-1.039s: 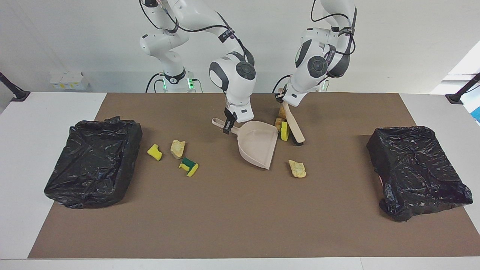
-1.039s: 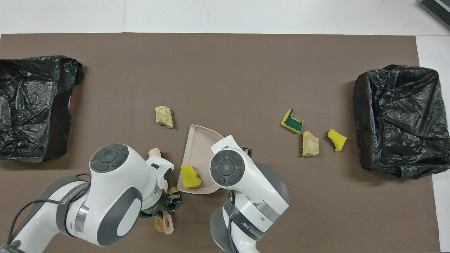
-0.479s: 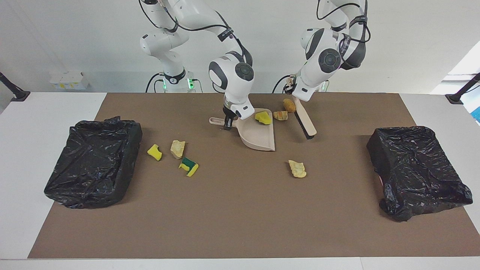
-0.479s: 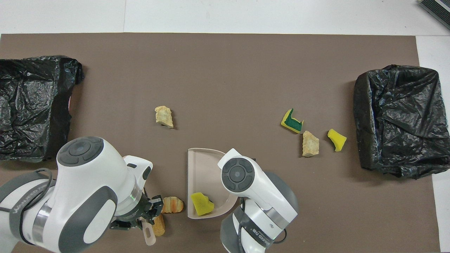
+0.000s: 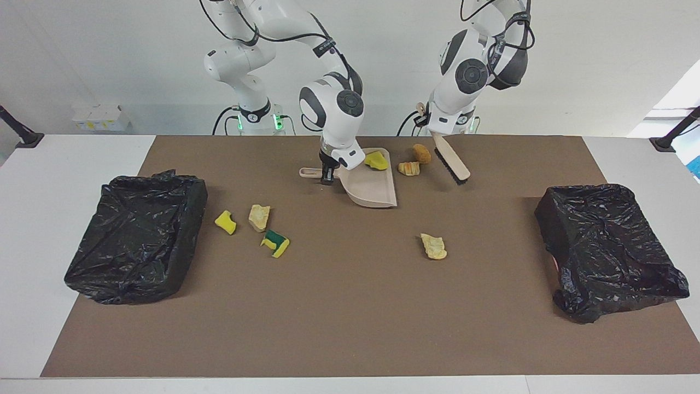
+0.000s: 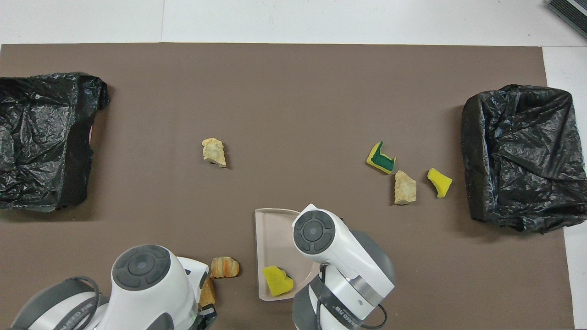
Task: Sweep and dump trash in bin
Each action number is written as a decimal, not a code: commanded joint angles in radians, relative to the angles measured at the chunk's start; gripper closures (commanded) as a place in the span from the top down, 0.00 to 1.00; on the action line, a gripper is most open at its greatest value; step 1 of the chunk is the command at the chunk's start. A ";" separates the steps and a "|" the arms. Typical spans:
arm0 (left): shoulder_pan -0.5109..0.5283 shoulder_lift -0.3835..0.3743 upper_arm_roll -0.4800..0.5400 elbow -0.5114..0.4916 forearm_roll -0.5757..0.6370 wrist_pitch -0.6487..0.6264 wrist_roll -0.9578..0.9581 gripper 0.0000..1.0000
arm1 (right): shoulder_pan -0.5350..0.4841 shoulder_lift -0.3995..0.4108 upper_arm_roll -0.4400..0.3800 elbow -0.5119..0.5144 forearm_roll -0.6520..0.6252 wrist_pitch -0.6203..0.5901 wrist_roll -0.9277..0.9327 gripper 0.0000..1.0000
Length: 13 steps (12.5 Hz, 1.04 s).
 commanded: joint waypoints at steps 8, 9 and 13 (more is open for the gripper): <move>-0.111 0.063 0.009 -0.100 -0.113 0.346 0.044 0.00 | -0.005 0.029 0.004 0.060 -0.003 -0.154 -0.064 0.00; -0.129 0.090 0.007 -0.092 -0.121 0.423 0.078 0.00 | -0.005 0.039 0.004 0.069 -0.002 -0.140 -0.047 0.00; -0.192 0.207 0.007 0.001 -0.232 0.546 0.310 0.00 | -0.004 0.071 0.004 0.083 0.014 -0.074 0.039 0.00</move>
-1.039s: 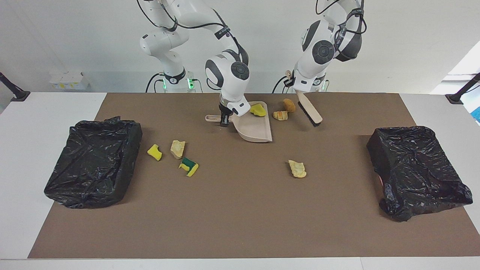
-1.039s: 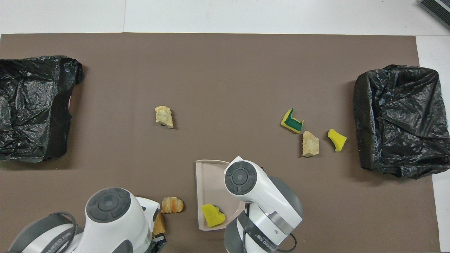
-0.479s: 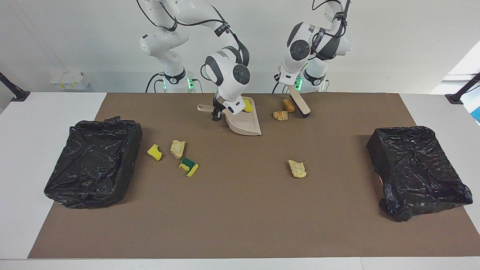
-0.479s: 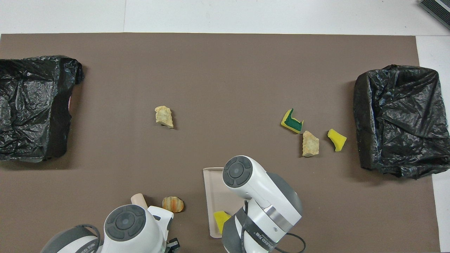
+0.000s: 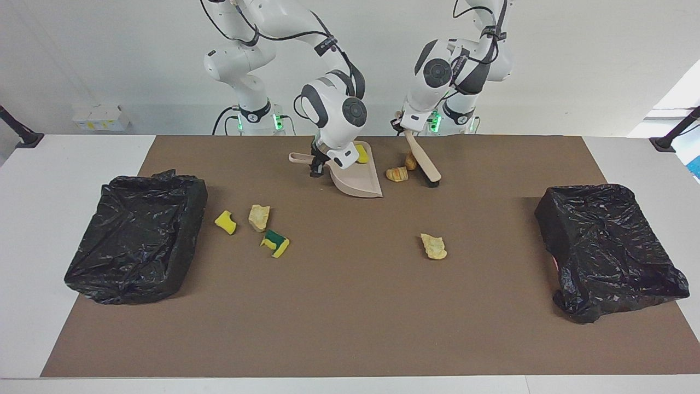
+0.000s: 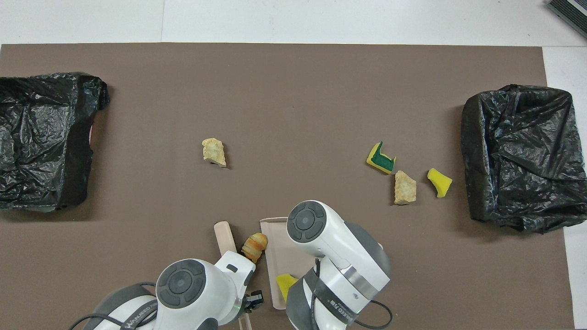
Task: Sweep and dump trash in bin
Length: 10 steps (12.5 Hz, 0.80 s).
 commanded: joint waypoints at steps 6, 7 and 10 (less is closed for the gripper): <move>-0.061 0.149 0.012 0.223 -0.073 -0.031 0.060 0.00 | -0.026 0.075 0.003 0.034 0.059 0.166 0.083 0.00; -0.044 0.147 0.014 0.254 -0.073 -0.067 0.058 0.00 | -0.032 0.075 0.005 0.034 0.059 0.167 0.081 0.00; 0.028 0.147 0.018 0.298 -0.073 -0.082 0.043 0.00 | -0.046 0.081 0.003 0.038 0.049 0.167 0.072 0.00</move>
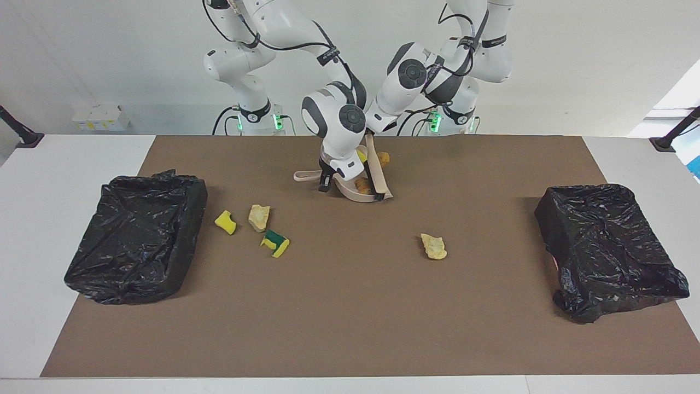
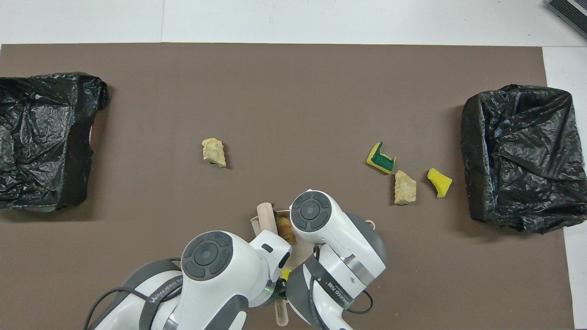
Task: Sweep and dump trash in bin
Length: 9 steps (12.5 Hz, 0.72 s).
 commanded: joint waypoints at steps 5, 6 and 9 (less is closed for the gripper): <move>0.216 0.066 0.007 0.118 0.151 -0.038 0.127 0.00 | -0.058 0.046 0.002 0.069 -0.006 -0.010 0.002 0.19; 0.238 0.092 0.008 0.150 0.220 -0.037 0.136 0.00 | -0.075 0.047 0.003 0.071 -0.008 -0.013 -0.001 0.24; 0.339 0.178 0.010 0.254 0.405 -0.057 0.316 0.00 | -0.068 0.039 0.003 0.071 -0.011 -0.042 -0.005 0.39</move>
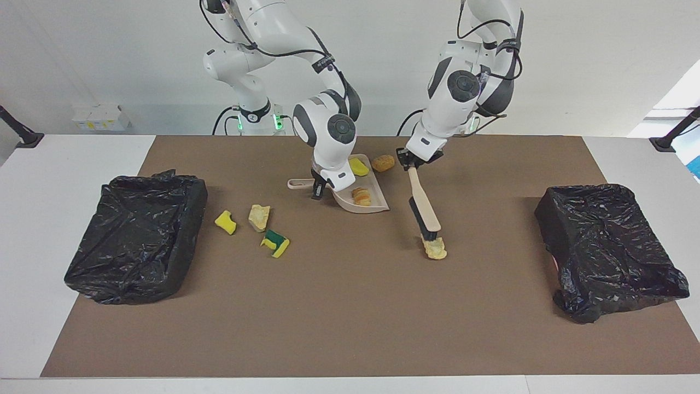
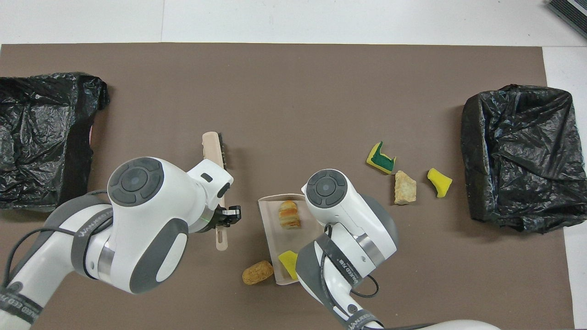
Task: Sweep and dump trash in bin
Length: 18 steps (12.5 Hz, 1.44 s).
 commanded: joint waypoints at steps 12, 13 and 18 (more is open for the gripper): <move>0.230 0.159 -0.005 0.124 0.354 -0.043 0.834 0.00 | -0.081 -0.097 0.006 -0.002 -0.009 -0.126 -0.317 0.49; 0.229 0.140 -0.005 0.095 0.365 -0.046 0.890 0.00 | -0.077 -0.100 0.006 -0.009 -0.009 -0.121 -0.317 0.48; 0.157 0.082 -0.016 0.047 0.363 -0.214 0.952 0.00 | -0.068 -0.127 0.008 -0.055 -0.009 -0.098 -0.317 0.43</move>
